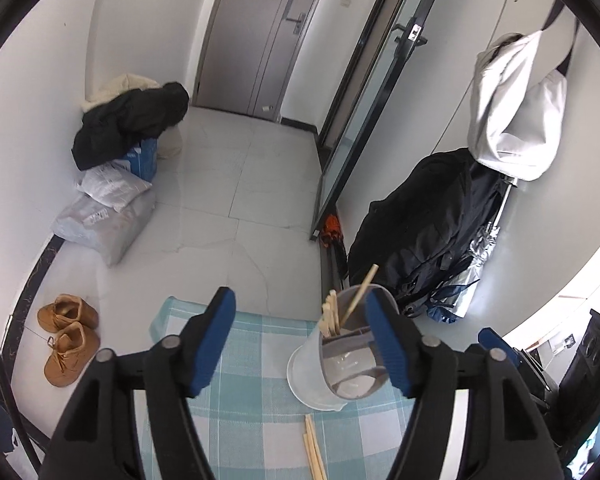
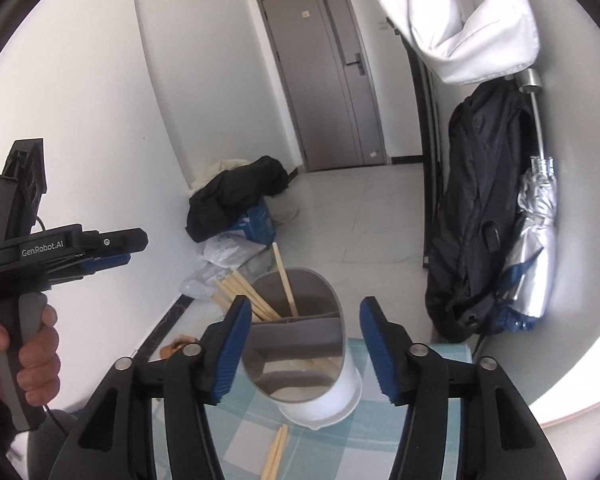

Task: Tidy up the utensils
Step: 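Open both grippers to release the chopsticks and raise them away, then lower both grippers toward the remaining chopsticks on the cloth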

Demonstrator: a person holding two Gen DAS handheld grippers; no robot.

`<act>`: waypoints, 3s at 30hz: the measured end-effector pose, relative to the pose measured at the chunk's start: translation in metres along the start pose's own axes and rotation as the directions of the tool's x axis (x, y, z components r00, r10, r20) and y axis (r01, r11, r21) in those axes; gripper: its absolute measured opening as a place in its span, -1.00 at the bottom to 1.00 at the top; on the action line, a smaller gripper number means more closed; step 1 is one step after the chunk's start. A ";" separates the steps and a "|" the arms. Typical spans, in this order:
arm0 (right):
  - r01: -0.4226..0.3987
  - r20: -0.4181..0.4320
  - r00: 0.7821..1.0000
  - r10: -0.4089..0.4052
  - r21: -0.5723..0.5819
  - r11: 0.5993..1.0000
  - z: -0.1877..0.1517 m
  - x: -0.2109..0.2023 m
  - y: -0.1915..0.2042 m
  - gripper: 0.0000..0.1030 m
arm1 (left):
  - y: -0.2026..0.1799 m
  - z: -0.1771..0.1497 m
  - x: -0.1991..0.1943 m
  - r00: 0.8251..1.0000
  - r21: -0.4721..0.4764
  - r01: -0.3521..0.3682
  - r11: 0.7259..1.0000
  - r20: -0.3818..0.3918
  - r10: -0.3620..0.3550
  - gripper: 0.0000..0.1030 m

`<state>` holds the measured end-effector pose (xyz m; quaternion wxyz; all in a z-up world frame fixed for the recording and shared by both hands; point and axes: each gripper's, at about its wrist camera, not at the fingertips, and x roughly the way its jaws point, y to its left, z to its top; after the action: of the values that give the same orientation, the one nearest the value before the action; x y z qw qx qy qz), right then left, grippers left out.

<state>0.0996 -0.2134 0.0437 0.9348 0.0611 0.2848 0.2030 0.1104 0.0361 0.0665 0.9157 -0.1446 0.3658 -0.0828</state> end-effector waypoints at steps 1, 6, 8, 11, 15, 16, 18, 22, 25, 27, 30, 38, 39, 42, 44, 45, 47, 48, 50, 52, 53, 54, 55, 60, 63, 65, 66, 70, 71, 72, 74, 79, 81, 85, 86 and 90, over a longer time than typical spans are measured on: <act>-0.001 0.004 1.000 0.001 0.005 1.000 -0.001 -0.005 0.001 0.18 | 0.000 -0.002 -0.003 1.000 0.001 -0.005 1.000 0.007 0.005 0.28; 0.020 0.059 0.998 -0.020 0.001 1.000 -0.008 -0.036 0.011 0.48 | -0.007 -0.015 -0.020 0.999 0.016 -0.029 0.999 0.044 0.029 0.41; 0.028 0.078 0.997 -0.027 -0.005 1.000 -0.012 -0.046 0.015 0.54 | -0.008 -0.021 -0.026 0.998 0.017 -0.036 0.999 0.059 0.035 0.47; 0.044 0.103 0.994 -0.043 -0.008 0.999 -0.020 -0.055 0.017 0.63 | -0.011 -0.031 -0.033 0.996 0.025 -0.055 0.998 0.068 0.053 0.54; 0.045 0.117 0.992 -0.044 -0.004 0.999 -0.033 -0.066 0.023 0.65 | -0.015 -0.047 -0.041 0.994 0.058 -0.078 0.995 0.085 0.073 0.55; 0.052 0.118 0.992 -0.051 -0.005 0.999 -0.037 -0.067 0.024 0.68 | -0.015 -0.050 -0.042 0.993 0.064 -0.081 0.995 0.089 0.075 0.56; 0.074 0.125 0.990 -0.073 -0.007 0.997 -0.046 -0.070 0.028 0.76 | -0.016 -0.058 -0.044 0.992 0.070 -0.091 0.993 0.099 0.084 0.57; 0.086 0.128 0.988 -0.085 -0.004 0.996 -0.062 -0.072 0.031 0.86 | -0.015 -0.072 -0.046 0.988 0.082 -0.116 0.990 0.114 0.106 0.69; 0.095 0.125 0.988 -0.093 -0.010 0.995 -0.075 -0.073 0.034 0.93 | -0.014 -0.081 -0.050 0.983 0.084 -0.138 0.987 0.135 0.126 0.74; 0.106 0.135 0.985 -0.103 -0.011 0.994 -0.083 -0.074 0.036 1.00 | -0.013 -0.086 -0.051 0.980 0.088 -0.150 0.985 0.148 0.136 0.75; 0.113 0.131 0.985 -0.110 -0.014 0.993 -0.093 -0.072 0.037 1.00 | -0.012 -0.092 -0.052 0.973 0.092 -0.178 0.980 0.167 0.161 0.77; 0.126 0.079 0.989 -0.127 0.024 0.992 -0.113 -0.068 0.031 1.00 | -0.005 -0.112 -0.046 0.969 0.100 -0.209 0.973 0.153 0.192 0.77; 0.130 0.074 0.989 -0.132 0.028 0.991 -0.115 -0.067 0.030 1.00 | -0.005 -0.115 -0.044 0.967 0.100 -0.217 0.971 0.154 0.201 0.77; 0.140 0.028 0.990 -0.141 0.051 0.989 -0.121 -0.061 0.027 1.00 | -0.002 -0.120 -0.040 0.963 0.089 -0.236 0.968 0.150 0.222 0.77; 0.165 -0.017 0.986 -0.164 0.055 0.985 -0.126 -0.054 0.025 1.00 | 0.001 -0.125 -0.036 0.963 0.079 -0.245 0.966 0.136 0.233 0.77; 0.176 -0.039 0.984 -0.174 0.054 0.983 -0.129 -0.051 0.025 1.00 | 0.003 -0.127 -0.033 0.963 0.074 -0.249 0.966 0.126 0.239 0.77; 0.194 -0.074 0.979 -0.190 0.048 0.980 -0.134 -0.045 0.024 1.00 | 0.006 -0.132 -0.028 0.965 0.068 -0.246 0.967 0.113 0.237 0.77; 0.203 -0.095 0.975 -0.199 0.039 0.978 -0.137 -0.041 0.025 1.00 | 0.008 -0.135 -0.025 0.965 0.070 -0.250 0.966 0.105 0.242 0.77; 0.203 -0.118 0.973 -0.199 0.023 0.979 -0.140 -0.036 0.026 1.00 | 0.011 -0.138 -0.020 0.967 0.074 -0.249 0.966 0.082 0.243 0.77; 0.203 -0.140 0.970 -0.201 0.003 0.979 -0.143 -0.031 0.029 1.00 | 0.015 -0.139 -0.015 0.969 0.075 -0.245 0.966 0.057 0.242 0.77; 0.206 -0.156 0.966 -0.205 -0.012 0.979 -0.145 -0.028 0.031 0.99 | 0.016 -0.139 -0.014 0.969 0.072 -0.246 0.967 0.049 0.243 0.77; 0.207 -0.169 0.964 -0.207 -0.020 0.978 -0.147 -0.025 0.031 0.99 | 0.019 -0.138 -0.013 0.969 0.065 -0.246 0.967 0.044 0.244 0.77; 0.205 -0.189 0.960 -0.207 -0.029 0.978 -0.149 -0.021 0.032 0.98 | 0.022 -0.138 -0.013 0.967 0.053 -0.252 0.966 0.043 0.250 0.77; 0.230 -0.286 0.928 -0.238 -0.061 0.971 -0.159 0.002 0.027 0.97 | 0.035 -0.134 -0.009 0.960 0.023 -0.279 0.960 0.005 0.279 0.77; 0.221 -0.349 0.906 -0.238 -0.090 0.971 -0.162 0.019 0.026 0.91 | 0.040 -0.132 -0.007 0.955 0.026 -0.296 0.955 -0.005 0.296 0.77; 0.212 -0.381 0.892 -0.242 -0.120 0.970 -0.164 0.029 0.028 0.87 | 0.045 -0.129 -0.006 0.950 0.023 -0.311 0.950 -0.010 0.311 0.77; 0.208 -0.403 0.881 -0.247 -0.139 0.968 -0.166 0.036 0.029 0.86 | 0.048 -0.128 -0.006 0.949 0.017 -0.315 0.949 -0.011 0.315 0.77; 0.179 -0.480 0.841 -0.250 -0.189 0.966 -0.173 0.062 0.034 0.63 | 0.060 -0.126 -0.007 0.948 -0.010 -0.317 0.948 -0.026 0.317 0.77; 0.173 -0.491 0.834 -0.251 -0.199 0.965 -0.175 0.066 0.035 0.56 | 0.064 -0.125 -0.007 0.950 -0.021 -0.313 0.950 -0.034 0.312 0.77; 0.165 -0.505 0.825 -0.254 -0.216 0.962 -0.177 0.072 0.037 0.51 | 0.067 -0.124 -0.006 0.950 -0.031 -0.310 0.950 -0.041 0.309 0.77; 0.163 -0.520 0.810 -0.269 -0.241 0.957 -0.182 0.082 0.040 0.36 | 0.073 -0.124 -0.004 0.949 -0.050 -0.312 0.949 -0.060 0.309 0.77; 0.122 -0.552 0.795 -0.253 -0.263 0.957 -0.189 0.093 0.050 0.27 | 0.085 -0.123 -0.002 0.951 -0.101 -0.302 0.948 -0.096 0.293 0.77; 0.104 -0.553 0.796 -0.246 -0.276 0.956 -0.191 0.094 0.053 0.22 | 0.087 -0.122 -0.001 0.951 -0.107 -0.302 0.947 -0.101 0.292 0.77; 0.086 -0.573 0.785 -0.236 -0.276 0.957 -0.189 0.095 0.059 -0.06 | 0.088 -0.122 0.000 0.953 -0.115 -0.294 0.949 -0.111 0.282 0.77; 0.081 -0.578 0.783 -0.230 -0.272 0.959 -0.188 0.095 0.060 -0.12 | 0.089 -0.122 0.000 0.953 -0.116 -0.293 0.949 -0.113 0.281 0.77; 0.073 -0.598 0.764 -0.241 -0.292 0.954 -0.191 0.092 0.061 -0.26 | 0.090 -0.121 -0.001 0.956 -0.120 -0.284 0.951 -0.114 0.271 0.77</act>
<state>0.0419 -0.1200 -0.1477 0.8001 -0.1532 0.5555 0.1666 0.0296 0.0969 -0.0455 0.8876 -0.1490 0.4310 0.0651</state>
